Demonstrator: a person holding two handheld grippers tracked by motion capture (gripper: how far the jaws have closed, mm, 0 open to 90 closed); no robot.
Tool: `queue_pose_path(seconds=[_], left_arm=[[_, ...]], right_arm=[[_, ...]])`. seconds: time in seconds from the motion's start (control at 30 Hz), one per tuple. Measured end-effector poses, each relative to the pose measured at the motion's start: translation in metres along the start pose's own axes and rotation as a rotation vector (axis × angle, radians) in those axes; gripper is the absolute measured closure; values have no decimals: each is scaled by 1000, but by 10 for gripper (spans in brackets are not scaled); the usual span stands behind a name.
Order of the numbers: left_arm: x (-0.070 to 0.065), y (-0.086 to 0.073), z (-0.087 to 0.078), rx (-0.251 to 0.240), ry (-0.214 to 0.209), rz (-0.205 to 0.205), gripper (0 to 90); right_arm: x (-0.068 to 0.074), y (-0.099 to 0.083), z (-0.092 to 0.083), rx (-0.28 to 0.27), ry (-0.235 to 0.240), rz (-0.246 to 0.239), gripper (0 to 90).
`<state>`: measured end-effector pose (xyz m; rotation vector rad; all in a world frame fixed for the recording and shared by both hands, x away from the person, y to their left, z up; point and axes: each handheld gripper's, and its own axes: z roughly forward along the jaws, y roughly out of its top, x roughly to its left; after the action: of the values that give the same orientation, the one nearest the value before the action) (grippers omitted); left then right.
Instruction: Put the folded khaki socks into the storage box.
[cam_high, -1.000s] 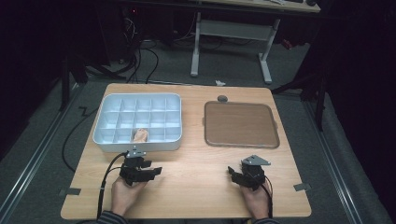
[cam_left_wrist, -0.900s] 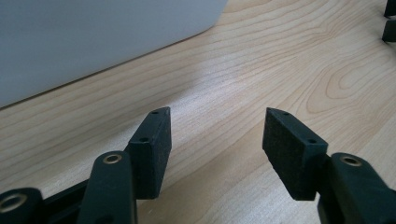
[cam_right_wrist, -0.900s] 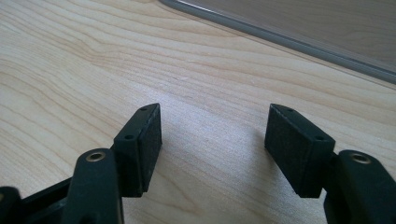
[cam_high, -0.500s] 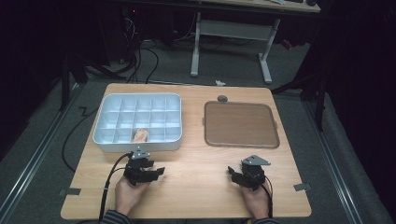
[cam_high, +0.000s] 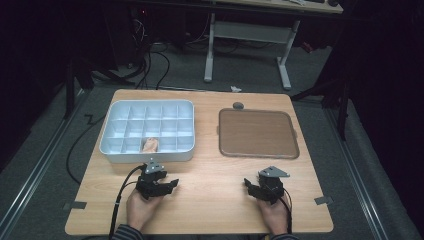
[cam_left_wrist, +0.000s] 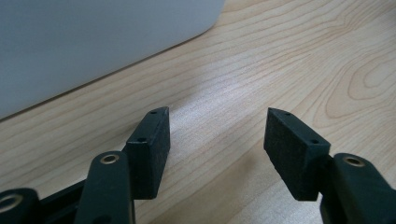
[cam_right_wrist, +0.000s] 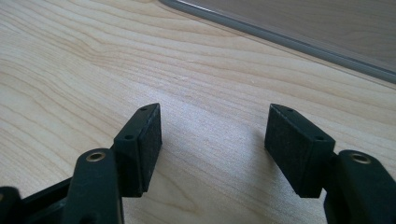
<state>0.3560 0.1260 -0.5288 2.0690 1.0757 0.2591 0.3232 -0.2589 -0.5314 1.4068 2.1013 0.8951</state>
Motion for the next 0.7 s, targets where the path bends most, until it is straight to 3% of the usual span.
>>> queue_pose_path(seconds=[0.27,0.5,0.7], left_arm=[[-10,-2,5,-10,62,88,394],[-13,-6,7,-46,82,91,381],[-15,-6,7,-41,96,103,380]], right_arm=[[0,0,0,0,0,0,364],[0,0,0,0,0,0,363],[0,0,0,0,-1,0,364]])
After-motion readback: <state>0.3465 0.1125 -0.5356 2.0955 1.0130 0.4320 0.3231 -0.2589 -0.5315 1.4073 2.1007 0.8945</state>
